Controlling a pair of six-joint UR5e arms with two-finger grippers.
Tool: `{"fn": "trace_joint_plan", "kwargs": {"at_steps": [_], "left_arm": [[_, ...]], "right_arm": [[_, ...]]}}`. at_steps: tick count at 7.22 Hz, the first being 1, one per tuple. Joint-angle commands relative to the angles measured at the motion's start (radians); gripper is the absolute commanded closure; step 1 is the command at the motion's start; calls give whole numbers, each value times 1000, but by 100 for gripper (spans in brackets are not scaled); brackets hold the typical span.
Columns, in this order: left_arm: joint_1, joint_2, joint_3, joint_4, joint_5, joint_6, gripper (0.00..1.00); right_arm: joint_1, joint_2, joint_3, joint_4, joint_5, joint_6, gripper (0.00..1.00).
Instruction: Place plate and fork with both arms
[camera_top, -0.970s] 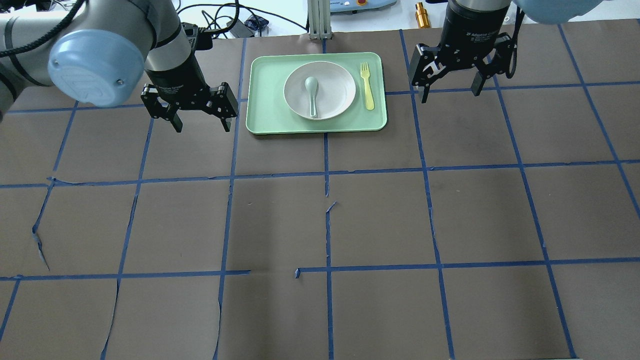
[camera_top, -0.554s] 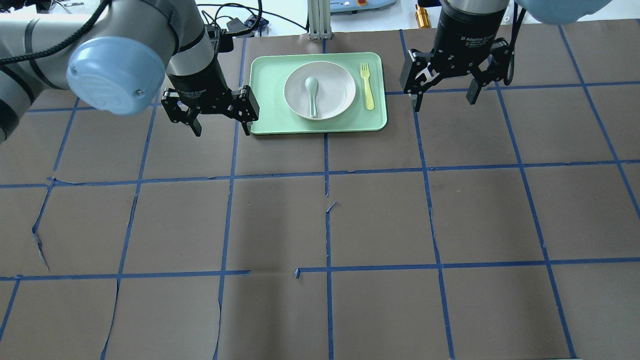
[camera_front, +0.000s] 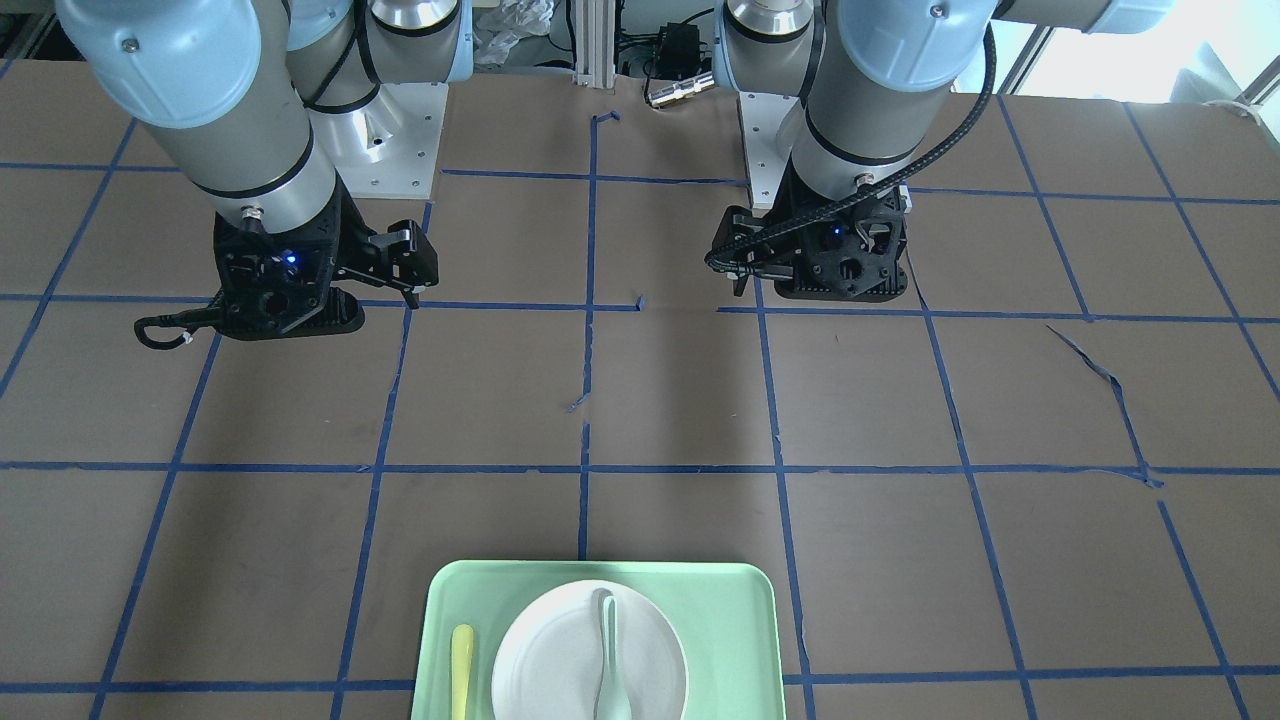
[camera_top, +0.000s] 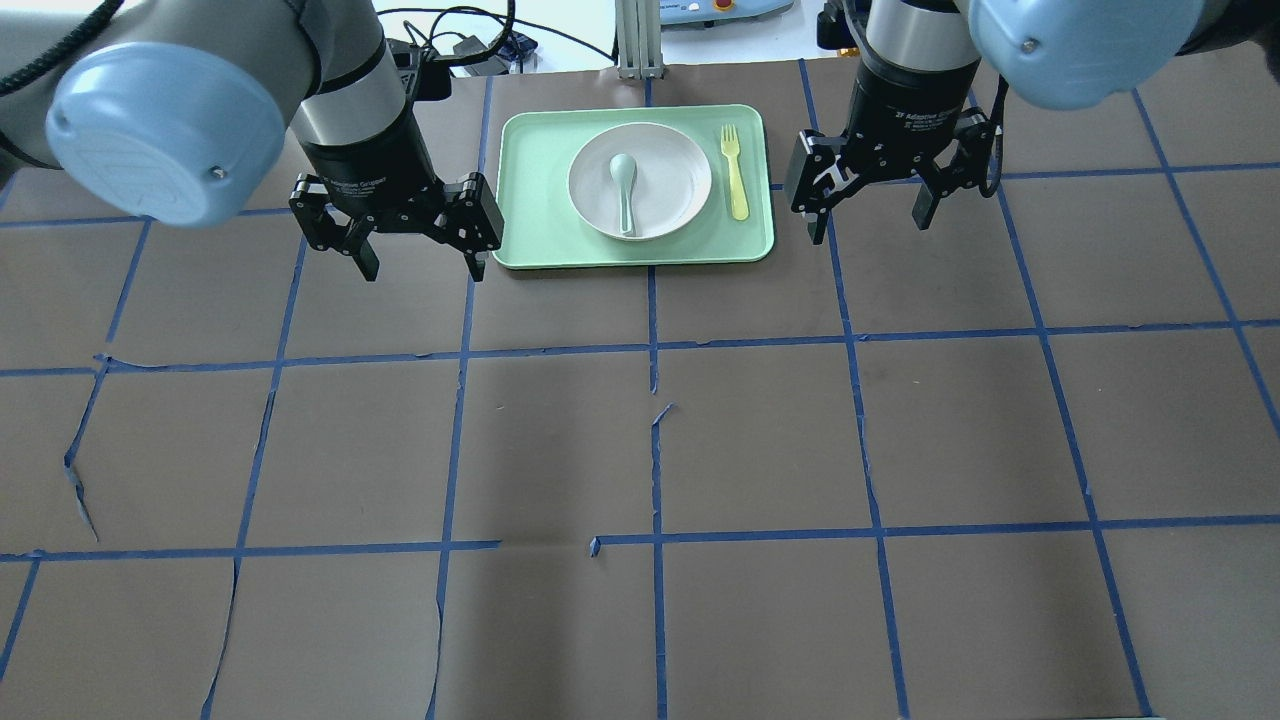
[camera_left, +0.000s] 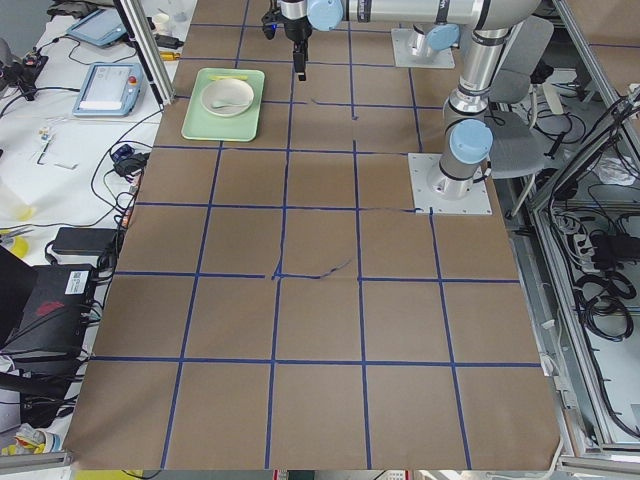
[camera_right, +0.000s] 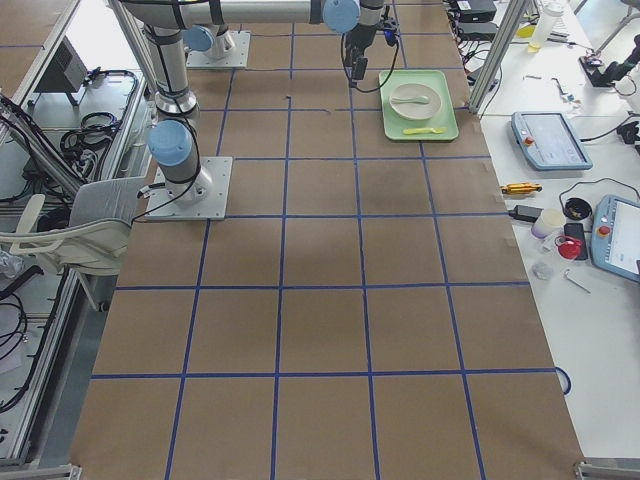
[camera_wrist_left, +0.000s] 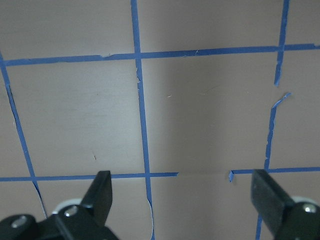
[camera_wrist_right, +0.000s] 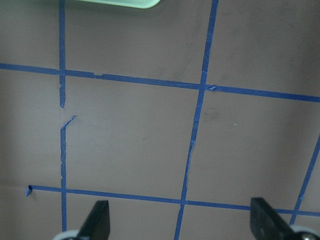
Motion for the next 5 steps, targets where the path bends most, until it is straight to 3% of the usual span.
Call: {"fn": "trace_joint_plan", "kwargs": {"at_steps": [1, 5], "left_arm": [[-1, 17, -8, -2, 2, -8, 0], [-6, 26, -12, 2, 3, -17, 0]], "right_arm": [[-7, -10, -6, -8, -9, -3, 0], [-5, -39, -7, 1, -7, 10, 0]]}}
